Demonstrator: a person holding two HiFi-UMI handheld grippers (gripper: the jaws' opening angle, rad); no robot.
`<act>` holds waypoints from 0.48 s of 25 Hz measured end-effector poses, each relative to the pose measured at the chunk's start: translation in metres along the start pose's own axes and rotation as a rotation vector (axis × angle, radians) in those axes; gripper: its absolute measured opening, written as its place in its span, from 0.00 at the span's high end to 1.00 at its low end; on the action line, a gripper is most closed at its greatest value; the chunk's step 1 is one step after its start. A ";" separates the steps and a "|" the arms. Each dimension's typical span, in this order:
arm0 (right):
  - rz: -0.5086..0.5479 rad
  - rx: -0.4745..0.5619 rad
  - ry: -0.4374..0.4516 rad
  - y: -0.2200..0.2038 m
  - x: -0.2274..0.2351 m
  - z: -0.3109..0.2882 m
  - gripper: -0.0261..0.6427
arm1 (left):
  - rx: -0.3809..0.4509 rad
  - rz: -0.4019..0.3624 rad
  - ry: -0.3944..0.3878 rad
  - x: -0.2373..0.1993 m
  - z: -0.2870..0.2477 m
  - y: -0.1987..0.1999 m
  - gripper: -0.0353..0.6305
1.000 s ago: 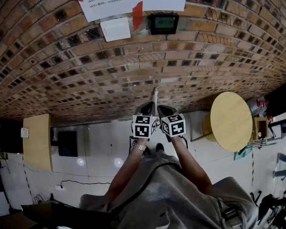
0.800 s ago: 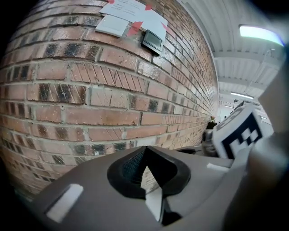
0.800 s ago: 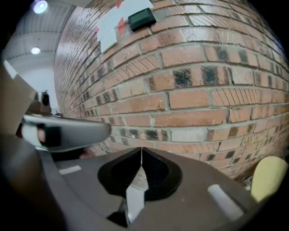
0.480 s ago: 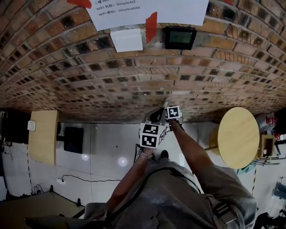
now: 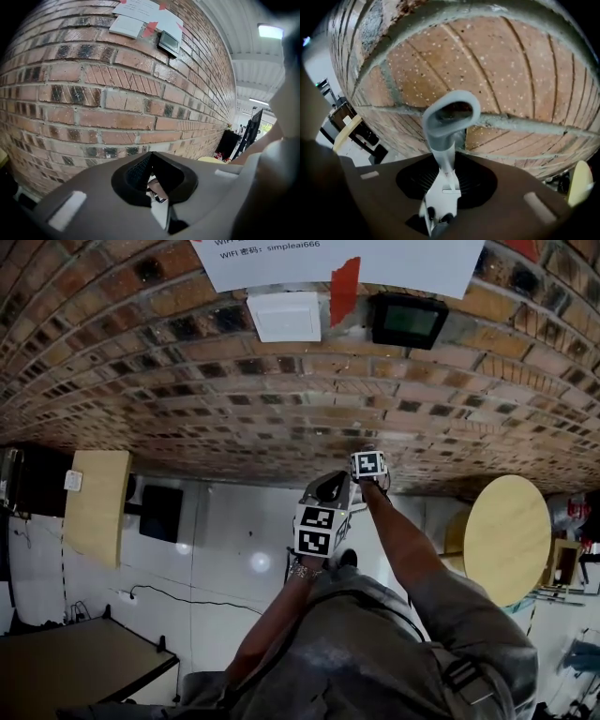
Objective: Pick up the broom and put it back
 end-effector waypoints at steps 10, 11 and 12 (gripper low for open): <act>0.071 0.078 0.072 -0.074 -0.025 0.108 0.81 | 0.053 -0.039 -0.008 -0.005 -0.004 0.013 0.94; 0.076 0.108 0.073 -0.072 -0.029 0.126 0.81 | 0.060 -0.048 -0.006 -0.007 -0.004 0.014 0.94; 0.084 0.141 0.080 -0.065 -0.035 0.145 0.81 | 0.067 -0.055 0.001 -0.010 -0.004 0.014 0.94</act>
Point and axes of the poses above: the fingertips, and each gripper's own axes: z backward along the fingers, x to its right, y out of its top, the point moved 7 cm from there along z, backward along the fingers
